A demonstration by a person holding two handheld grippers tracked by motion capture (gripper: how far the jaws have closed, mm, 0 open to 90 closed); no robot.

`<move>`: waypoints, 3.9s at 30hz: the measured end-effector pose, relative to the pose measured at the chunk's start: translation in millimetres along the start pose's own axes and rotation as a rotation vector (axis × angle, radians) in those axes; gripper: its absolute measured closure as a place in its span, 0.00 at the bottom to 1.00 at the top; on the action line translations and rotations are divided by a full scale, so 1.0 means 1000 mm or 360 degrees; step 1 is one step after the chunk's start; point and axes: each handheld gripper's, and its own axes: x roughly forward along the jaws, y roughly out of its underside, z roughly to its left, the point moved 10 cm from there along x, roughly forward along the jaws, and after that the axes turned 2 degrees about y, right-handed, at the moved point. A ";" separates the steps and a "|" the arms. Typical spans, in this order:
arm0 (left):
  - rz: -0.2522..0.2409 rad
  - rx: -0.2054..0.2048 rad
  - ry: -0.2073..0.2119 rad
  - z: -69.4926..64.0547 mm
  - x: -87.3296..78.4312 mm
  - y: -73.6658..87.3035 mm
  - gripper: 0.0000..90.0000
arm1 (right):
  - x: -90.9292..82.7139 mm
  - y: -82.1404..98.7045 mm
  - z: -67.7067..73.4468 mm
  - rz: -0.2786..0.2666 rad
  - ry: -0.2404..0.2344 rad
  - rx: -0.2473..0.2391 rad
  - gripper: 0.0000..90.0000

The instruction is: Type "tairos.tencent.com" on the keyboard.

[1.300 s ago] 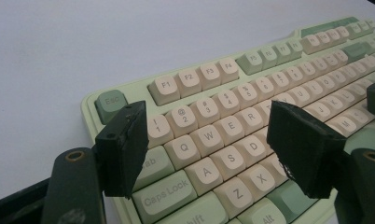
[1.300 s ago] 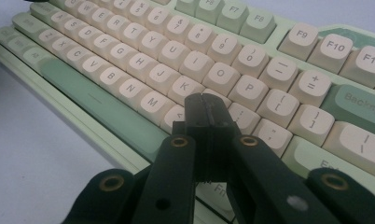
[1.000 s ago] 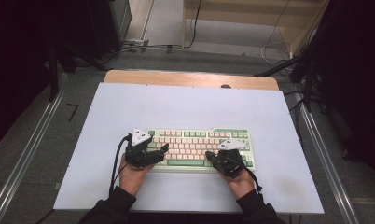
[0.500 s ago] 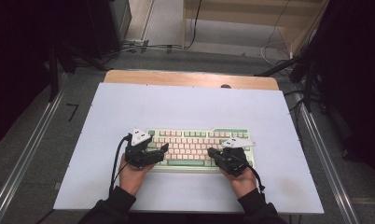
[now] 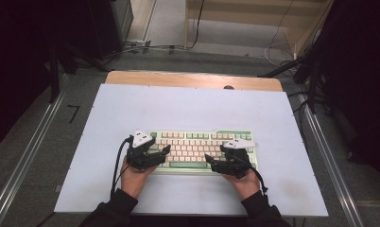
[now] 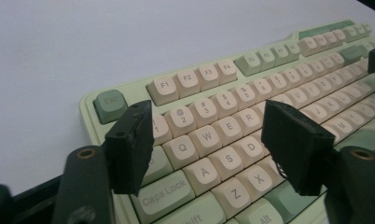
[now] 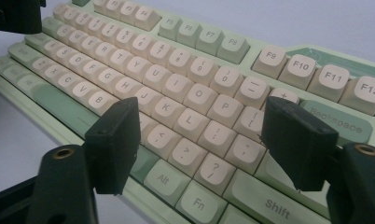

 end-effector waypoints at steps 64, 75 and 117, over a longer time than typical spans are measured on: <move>0.0185 0.0102 0.0198 -0.045 0.054 -0.006 1.00 | 0.001 0.000 0.001 0.0007 0.0016 0.0002 0.29; 0.0029 -0.0016 0.0245 -0.035 0.031 -0.026 0.90 | 0.000 -0.001 0.000 -0.0001 0.0018 0.0005 0.29; 0.0098 0.0079 0.0169 -0.014 0.020 -0.007 1.00 | -0.001 0.001 -0.002 0.0006 0.0022 -0.0003 0.29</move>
